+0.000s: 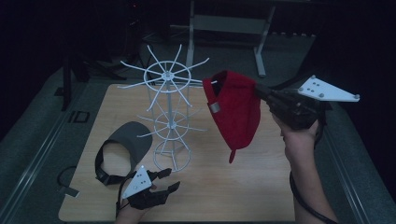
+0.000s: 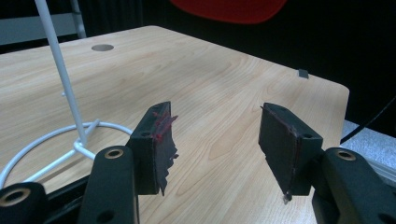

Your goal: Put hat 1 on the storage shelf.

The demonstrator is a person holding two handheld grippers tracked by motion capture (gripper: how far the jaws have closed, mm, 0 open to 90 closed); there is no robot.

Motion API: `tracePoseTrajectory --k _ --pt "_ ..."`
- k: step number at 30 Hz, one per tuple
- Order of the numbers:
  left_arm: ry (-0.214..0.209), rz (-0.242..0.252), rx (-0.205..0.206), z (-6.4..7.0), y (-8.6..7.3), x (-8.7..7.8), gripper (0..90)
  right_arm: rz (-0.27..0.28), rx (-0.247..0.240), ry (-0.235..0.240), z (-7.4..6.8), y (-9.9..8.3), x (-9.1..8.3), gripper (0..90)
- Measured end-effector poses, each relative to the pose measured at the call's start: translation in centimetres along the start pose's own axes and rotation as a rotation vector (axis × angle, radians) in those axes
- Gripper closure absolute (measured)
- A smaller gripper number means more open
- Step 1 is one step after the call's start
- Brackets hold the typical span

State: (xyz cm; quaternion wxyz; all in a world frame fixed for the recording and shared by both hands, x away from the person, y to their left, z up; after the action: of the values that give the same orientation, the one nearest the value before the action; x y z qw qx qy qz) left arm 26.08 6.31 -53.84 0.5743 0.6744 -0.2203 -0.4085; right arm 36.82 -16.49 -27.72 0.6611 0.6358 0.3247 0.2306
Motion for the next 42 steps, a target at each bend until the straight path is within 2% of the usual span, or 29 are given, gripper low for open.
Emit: tracePoseTrajectory --k 9,14,20,23,26,27,29,30,36,42 --pt "0.003 -0.001 -0.004 -0.1 -0.1 0.0 45.4 -0.038 0.009 0.059 -1.1 -2.0 0.2 88.4" --pt "0.01 -0.003 -0.013 -0.3 -0.3 0.0 45.4 -0.069 0.019 0.116 -1.8 -3.0 0.3 87.6" --pt "0.01 0.0 -0.013 -0.2 -0.2 -0.2 45.4 -0.077 0.017 0.129 -2.0 -3.7 0.3 86.4" --pt "0.012 0.002 -0.013 -0.3 -0.2 -0.2 45.4 -0.082 0.022 0.139 -2.0 -3.9 0.1 84.1" --pt "0.012 0.005 -0.019 -0.4 -0.2 -0.3 45.4 -0.085 0.023 0.15 -1.9 -4.2 -0.4 73.5" --pt "0.012 0.005 -0.019 -0.4 -0.2 -0.3 45.4 -0.08 0.02 0.146 -1.8 -4.2 -0.8 69.9" --pt "0.014 0.002 -0.017 -0.4 -0.2 -0.3 45.4 -0.078 0.018 0.142 -1.7 -4.2 -1.0 69.1" --pt "0.015 0.003 -0.019 -0.4 -0.2 -0.3 45.4 -0.076 0.022 0.132 -1.3 -4.4 -1.7 64.0" --pt "0.022 -0.003 -0.014 -0.5 -0.3 -0.4 45.5 -0.097 0.023 0.097 0.1 -5.8 -3.0 54.9" --pt "0.023 -0.006 -0.018 -0.6 -0.4 -0.4 45.5 -0.142 0.049 0.065 1.8 -8.3 -4.2 53.3"
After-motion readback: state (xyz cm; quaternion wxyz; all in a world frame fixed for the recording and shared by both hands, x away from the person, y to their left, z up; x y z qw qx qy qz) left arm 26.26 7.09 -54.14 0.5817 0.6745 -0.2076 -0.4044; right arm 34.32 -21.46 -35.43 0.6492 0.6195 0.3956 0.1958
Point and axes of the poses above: each handheld gripper's, and its own axes: x roughly forward along the jaws, y roughly out of its top, z roughly to its right, the point moved 10 cm from there along x, roughly forward along the jaws, and after that the axes turned 5 degrees about x, right-handed, at the moved point
